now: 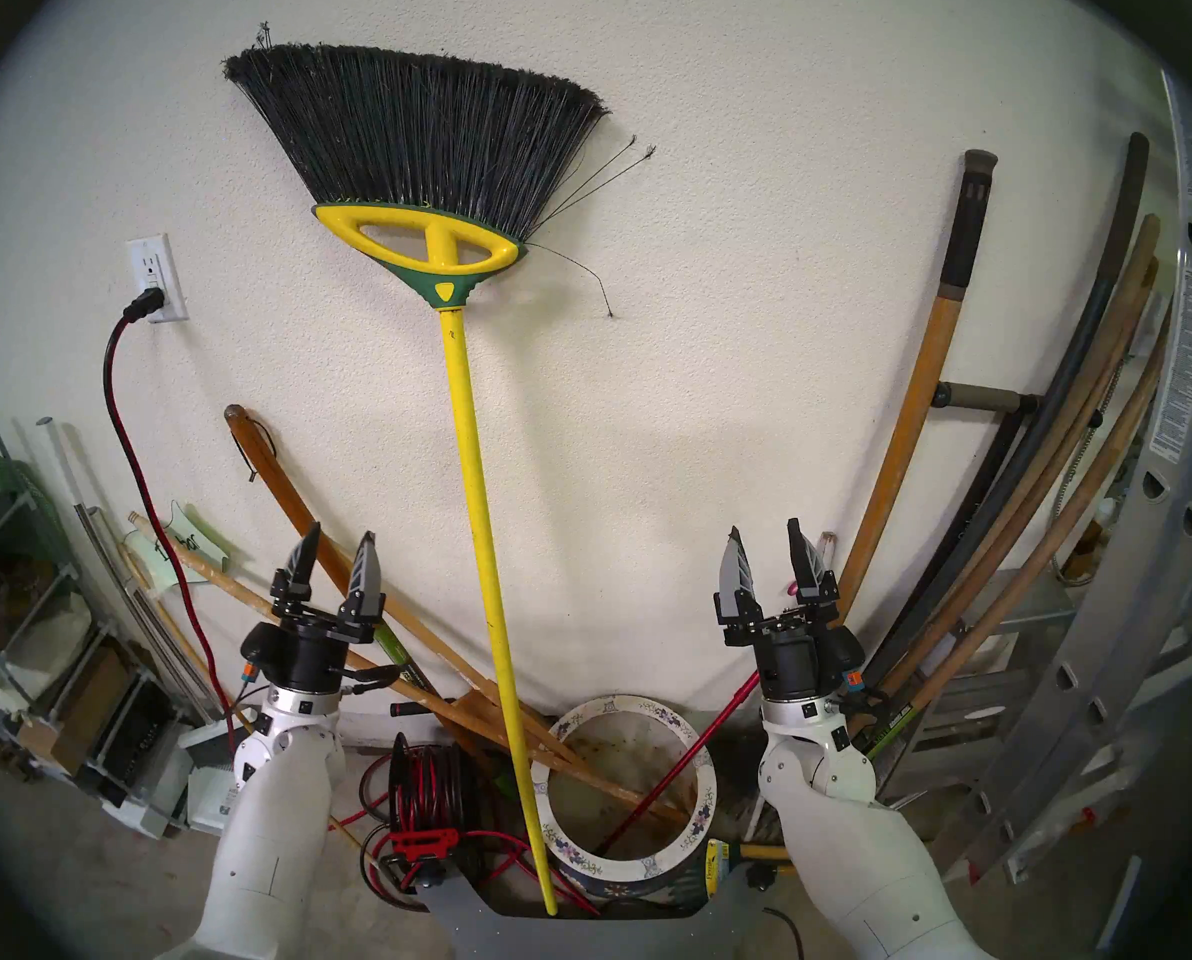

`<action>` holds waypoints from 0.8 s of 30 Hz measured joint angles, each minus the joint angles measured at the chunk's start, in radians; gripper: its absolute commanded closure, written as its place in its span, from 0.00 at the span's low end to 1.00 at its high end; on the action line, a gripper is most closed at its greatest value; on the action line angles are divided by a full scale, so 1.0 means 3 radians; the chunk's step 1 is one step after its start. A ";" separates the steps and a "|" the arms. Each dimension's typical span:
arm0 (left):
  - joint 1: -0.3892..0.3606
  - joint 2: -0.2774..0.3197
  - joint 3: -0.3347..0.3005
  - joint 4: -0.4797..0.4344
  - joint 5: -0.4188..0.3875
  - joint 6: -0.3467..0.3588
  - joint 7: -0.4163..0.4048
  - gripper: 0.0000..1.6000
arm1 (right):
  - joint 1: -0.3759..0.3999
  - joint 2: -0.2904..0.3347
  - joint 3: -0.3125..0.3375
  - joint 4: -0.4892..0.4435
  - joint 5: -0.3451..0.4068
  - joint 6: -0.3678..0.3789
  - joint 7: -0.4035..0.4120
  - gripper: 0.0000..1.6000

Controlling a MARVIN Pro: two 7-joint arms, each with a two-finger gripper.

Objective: Take wooden sticks or brooms out of the pot

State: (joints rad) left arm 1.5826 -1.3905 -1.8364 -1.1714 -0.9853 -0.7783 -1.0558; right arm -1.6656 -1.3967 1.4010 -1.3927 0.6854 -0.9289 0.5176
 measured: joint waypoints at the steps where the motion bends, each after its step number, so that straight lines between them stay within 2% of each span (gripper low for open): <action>1: 0.0017 0.0008 -0.0002 -0.0035 -0.0003 -0.0015 0.0014 0.00 | 0.0000 0.0000 0.0000 0.0000 0.0000 0.0000 0.0000 0.00; 16: 0.0524 0.0110 0.0179 -0.0867 -0.0049 -0.0278 0.0276 0.00 | 0.0002 0.0001 -0.0002 0.0001 0.0000 -0.0004 0.0000 0.00; 24: 0.0820 0.0163 0.0122 -0.1285 0.0025 -0.0434 0.0439 0.00 | 0.0002 0.0002 -0.0003 0.0000 0.0000 -0.0004 0.0000 0.00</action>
State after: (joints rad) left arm 1.8286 -1.3415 -1.7998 -1.5568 -0.9777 -0.9085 -0.9241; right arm -1.6650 -1.3962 1.4001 -1.3926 0.6855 -0.9302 0.5176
